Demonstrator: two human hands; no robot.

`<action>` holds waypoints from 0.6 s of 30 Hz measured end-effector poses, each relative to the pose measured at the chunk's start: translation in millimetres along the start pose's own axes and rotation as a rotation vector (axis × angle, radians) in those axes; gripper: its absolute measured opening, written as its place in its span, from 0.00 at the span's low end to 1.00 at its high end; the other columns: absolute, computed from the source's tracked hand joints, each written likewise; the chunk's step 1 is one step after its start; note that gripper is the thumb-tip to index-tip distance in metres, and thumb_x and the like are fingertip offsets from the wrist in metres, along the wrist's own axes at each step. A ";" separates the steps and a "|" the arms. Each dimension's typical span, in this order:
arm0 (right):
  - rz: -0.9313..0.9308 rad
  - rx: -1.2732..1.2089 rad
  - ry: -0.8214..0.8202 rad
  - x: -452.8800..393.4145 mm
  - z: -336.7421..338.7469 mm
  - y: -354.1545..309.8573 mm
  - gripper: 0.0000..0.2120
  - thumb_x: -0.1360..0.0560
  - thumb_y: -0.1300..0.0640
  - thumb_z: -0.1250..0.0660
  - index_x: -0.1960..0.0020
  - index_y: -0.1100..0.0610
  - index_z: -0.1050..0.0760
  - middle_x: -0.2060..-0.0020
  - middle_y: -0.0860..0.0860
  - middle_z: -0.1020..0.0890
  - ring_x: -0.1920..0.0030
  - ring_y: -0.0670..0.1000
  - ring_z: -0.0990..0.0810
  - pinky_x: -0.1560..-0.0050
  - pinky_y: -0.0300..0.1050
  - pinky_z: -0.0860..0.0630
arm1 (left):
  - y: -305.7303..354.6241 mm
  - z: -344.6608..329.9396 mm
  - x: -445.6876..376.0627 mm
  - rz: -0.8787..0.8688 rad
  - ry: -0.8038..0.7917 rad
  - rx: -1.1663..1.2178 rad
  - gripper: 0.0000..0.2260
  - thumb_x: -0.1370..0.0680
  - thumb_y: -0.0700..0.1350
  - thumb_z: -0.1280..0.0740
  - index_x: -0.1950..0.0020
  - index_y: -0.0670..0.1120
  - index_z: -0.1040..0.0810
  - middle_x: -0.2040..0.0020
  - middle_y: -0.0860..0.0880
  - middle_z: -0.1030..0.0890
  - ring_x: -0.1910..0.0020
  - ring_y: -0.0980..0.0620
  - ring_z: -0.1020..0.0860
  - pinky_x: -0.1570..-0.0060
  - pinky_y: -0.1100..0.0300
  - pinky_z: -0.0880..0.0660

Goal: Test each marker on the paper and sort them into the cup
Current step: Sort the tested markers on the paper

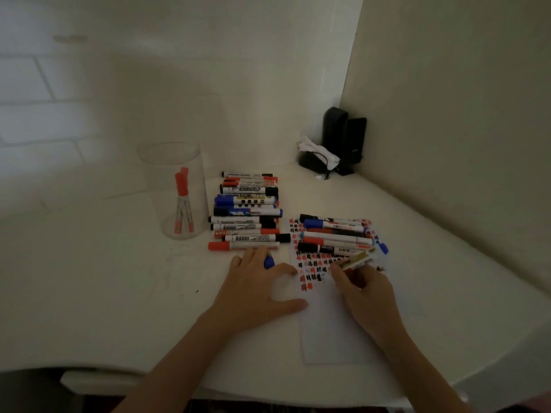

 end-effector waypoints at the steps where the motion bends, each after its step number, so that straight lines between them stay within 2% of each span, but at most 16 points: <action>1: 0.010 0.007 -0.004 0.1 -0.7 -0.2 0.07 0.25 0.47 0.33 0.61 0.44 0.28 0.66 0.41 0.20 0.64 0.38 0.21 0.65 0.27 0.31 | 0.2 0.1 0.2 -0.001 0.003 -0.006 0.31 0.34 0.78 0.46 0.35 0.67 0.37 0.34 0.52 0.38 0.32 0.50 0.42 0.33 0.52 0.44; 6: 0.047 0.061 -0.046 0.3 -4.6 -2.0 0.07 0.24 0.47 0.35 0.60 0.44 0.28 0.66 0.40 0.20 0.67 0.32 0.23 0.66 0.22 0.31 | -0.1 -0.4 -0.5 -0.012 0.033 -0.008 0.31 0.34 0.79 0.47 0.36 0.67 0.36 0.40 0.54 0.37 0.37 0.52 0.39 0.39 0.54 0.41; 10: 0.064 0.082 -0.063 0.4 -5.0 -1.8 0.06 0.24 0.47 0.34 0.59 0.46 0.26 0.65 0.41 0.19 0.66 0.35 0.22 0.66 0.22 0.31 | -0.4 -1.4 -0.8 -0.001 0.012 -0.007 0.31 0.34 0.78 0.47 0.35 0.68 0.36 0.38 0.53 0.37 0.36 0.51 0.40 0.37 0.53 0.41; 15: 0.074 0.095 -0.050 1.0 -6.5 -2.7 0.06 0.25 0.48 0.33 0.58 0.49 0.24 0.65 0.41 0.21 0.65 0.37 0.23 0.65 0.22 0.31 | 0.2 0.1 -0.8 -0.017 0.043 -0.010 0.31 0.35 0.79 0.48 0.36 0.67 0.35 0.44 0.54 0.37 0.41 0.53 0.38 0.41 0.55 0.39; 18: 0.051 0.082 -0.031 1.1 -4.8 -1.3 0.07 0.25 0.47 0.33 0.58 0.50 0.25 0.65 0.43 0.20 0.64 0.39 0.22 0.67 0.24 0.31 | -0.6 0.1 -0.2 -0.013 0.038 -0.015 0.31 0.35 0.79 0.48 0.35 0.67 0.36 0.42 0.54 0.37 0.40 0.53 0.38 0.40 0.55 0.39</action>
Point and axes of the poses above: each hand's wrist, its own x-axis away from the middle knuckle, its own z-axis out of the back of the hand, y = z × x, the point moved 4 cm from there along -x, towards the middle knuckle
